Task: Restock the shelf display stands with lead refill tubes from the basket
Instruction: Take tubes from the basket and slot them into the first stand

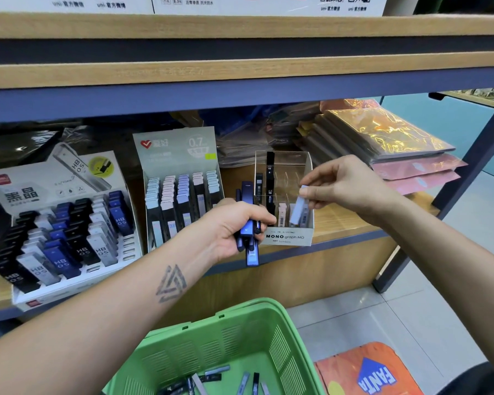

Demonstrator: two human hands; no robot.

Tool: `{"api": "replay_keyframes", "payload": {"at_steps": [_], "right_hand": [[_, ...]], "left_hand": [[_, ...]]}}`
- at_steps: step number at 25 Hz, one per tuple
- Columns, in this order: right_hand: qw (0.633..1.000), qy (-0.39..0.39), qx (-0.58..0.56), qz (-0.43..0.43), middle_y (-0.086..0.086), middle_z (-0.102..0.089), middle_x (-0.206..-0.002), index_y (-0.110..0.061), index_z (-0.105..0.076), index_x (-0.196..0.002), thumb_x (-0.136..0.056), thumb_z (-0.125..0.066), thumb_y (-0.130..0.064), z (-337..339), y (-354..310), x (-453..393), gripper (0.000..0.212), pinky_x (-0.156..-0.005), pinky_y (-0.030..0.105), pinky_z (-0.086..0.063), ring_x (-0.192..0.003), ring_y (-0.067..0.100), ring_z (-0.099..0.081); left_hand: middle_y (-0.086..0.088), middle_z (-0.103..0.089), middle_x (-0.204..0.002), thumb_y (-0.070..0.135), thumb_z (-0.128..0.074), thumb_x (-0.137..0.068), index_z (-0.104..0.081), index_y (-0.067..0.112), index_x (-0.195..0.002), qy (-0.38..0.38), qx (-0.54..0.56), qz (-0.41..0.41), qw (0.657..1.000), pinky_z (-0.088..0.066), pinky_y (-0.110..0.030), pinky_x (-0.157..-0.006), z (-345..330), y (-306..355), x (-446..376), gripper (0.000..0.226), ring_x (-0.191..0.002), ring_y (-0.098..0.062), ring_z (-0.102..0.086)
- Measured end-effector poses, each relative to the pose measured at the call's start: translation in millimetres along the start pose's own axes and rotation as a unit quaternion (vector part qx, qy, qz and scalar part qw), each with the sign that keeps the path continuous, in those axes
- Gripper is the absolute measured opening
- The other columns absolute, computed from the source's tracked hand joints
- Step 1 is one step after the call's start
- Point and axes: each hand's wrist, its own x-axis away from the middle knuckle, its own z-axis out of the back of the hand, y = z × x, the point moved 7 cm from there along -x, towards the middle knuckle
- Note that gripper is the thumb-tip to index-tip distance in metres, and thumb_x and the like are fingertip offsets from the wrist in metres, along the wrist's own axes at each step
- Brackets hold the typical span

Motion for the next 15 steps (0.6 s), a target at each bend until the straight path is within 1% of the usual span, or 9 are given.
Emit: {"api": "replay_keyframes", "payload": {"at_steps": [2,4,5,7,8,11,12,13,15], "right_hand": [[0.999,-0.020,0.041,0.011,0.017,-0.074,-0.075,0.002,-0.072,-0.090,-0.083,-0.081,-0.013,-5.8,-5.1,-0.3,0.019,-0.059,0.024,-0.059,-0.064,0.022,-0.072],[0.998,-0.010,0.068,0.007,0.015,-0.074,-0.071,0.005,-0.069,-0.085,-0.084,-0.081,-0.020,-4.9,-3.0,-1.9,0.027,-0.058,0.023,-0.058,-0.064,0.021,-0.073],[0.998,-0.003,0.066,0.000,0.015,-0.074,-0.070,0.006,-0.068,-0.085,-0.084,-0.081,-0.019,-3.1,-0.6,-2.7,0.029,-0.059,0.023,-0.058,-0.065,0.023,-0.074],[0.997,-0.002,0.077,-0.005,0.015,-0.074,-0.069,0.004,-0.067,-0.086,-0.082,-0.083,-0.015,0.1,2.7,-3.6,0.025,-0.060,0.026,-0.060,-0.065,0.025,-0.075],[0.995,-0.003,0.103,-0.003,0.012,-0.074,-0.068,0.001,-0.069,-0.085,-0.081,-0.083,-0.013,2.0,3.6,-4.0,0.020,-0.061,0.025,-0.060,-0.064,0.023,-0.075],[0.981,0.004,0.195,0.007,0.004,-0.076,-0.070,-0.009,-0.075,-0.088,-0.084,-0.081,-0.009,8.2,6.5,-6.4,0.007,-0.067,0.015,-0.057,-0.065,0.010,-0.074],[0.974,0.003,0.224,0.015,0.002,-0.076,-0.074,-0.012,-0.075,-0.093,-0.086,-0.079,-0.007,9.1,7.4,-7.4,0.009,-0.068,0.015,-0.057,-0.065,0.007,-0.073],[0.967,0.002,0.255,0.025,0.001,-0.076,-0.078,-0.015,-0.073,-0.097,-0.087,-0.077,-0.006,8.4,8.8,-8.5,0.015,-0.070,0.018,-0.057,-0.066,0.005,-0.073],[0.948,0.001,0.315,0.045,-0.001,-0.074,-0.081,-0.018,-0.070,-0.100,-0.087,-0.076,-0.005,4.4,13.0,-10.9,0.019,-0.071,0.023,-0.056,-0.072,0.009,-0.072]], "left_hand": [[-0.013,-0.055,-0.065,-0.020,-0.065,-0.078,-0.058,0.000,-0.077,-0.003,0.001,0.002,1.000,-0.039,-0.021,-0.044,-1.8,-1.3,1.1,0.021,-0.050,-0.015,-0.051],[-0.012,-0.056,-0.064,-0.019,-0.064,-0.079,-0.058,0.001,-0.076,-0.007,0.007,0.009,1.000,-0.040,-0.021,-0.044,-2.2,-2.8,0.9,0.021,-0.049,-0.014,-0.052],[-0.013,-0.057,-0.065,-0.019,-0.064,-0.079,-0.058,0.001,-0.077,-0.007,0.011,0.012,1.000,-0.040,-0.021,-0.044,-1.9,-3.2,0.7,0.021,-0.049,-0.014,-0.052],[-0.015,-0.057,-0.070,-0.019,-0.064,-0.079,-0.059,0.000,-0.077,-0.008,0.015,0.018,1.000,-0.040,-0.021,-0.044,-0.7,-3.7,0.5,0.020,-0.049,-0.014,-0.052],[-0.016,-0.058,-0.073,-0.018,-0.064,-0.079,-0.059,0.000,-0.077,-0.009,0.015,0.020,1.000,-0.040,-0.021,-0.044,-0.4,-3.9,0.3,0.019,-0.049,-0.013,-0.052],[-0.017,-0.058,-0.080,-0.017,-0.063,-0.081,-0.059,0.001,-0.077,-0.013,0.023,0.031,0.999,-0.041,-0.019,-0.045,0.1,-5.3,0.4,0.018,-0.049,-0.012,-0.052],[-0.017,-0.058,-0.083,-0.016,-0.062,-0.081,-0.059,0.001,-0.077,-0.014,0.028,0.034,0.999,-0.041,-0.019,-0.045,0.2,-5.7,0.5,0.018,-0.049,-0.012,-0.052],[-0.018,-0.058,-0.085,-0.016,-0.062,-0.082,-0.059,0.001,-0.078,-0.015,0.033,0.037,0.999,-0.042,-0.019,-0.044,0.2,-5.9,1.0,0.018,-0.049,-0.012,-0.052],[-0.018,-0.059,-0.086,-0.016,-0.060,-0.082,-0.058,0.001,-0.078,-0.015,0.041,0.041,0.998,-0.042,-0.018,-0.045,0.1,-6.3,1.7,0.018,-0.049,-0.012,-0.052]]}}
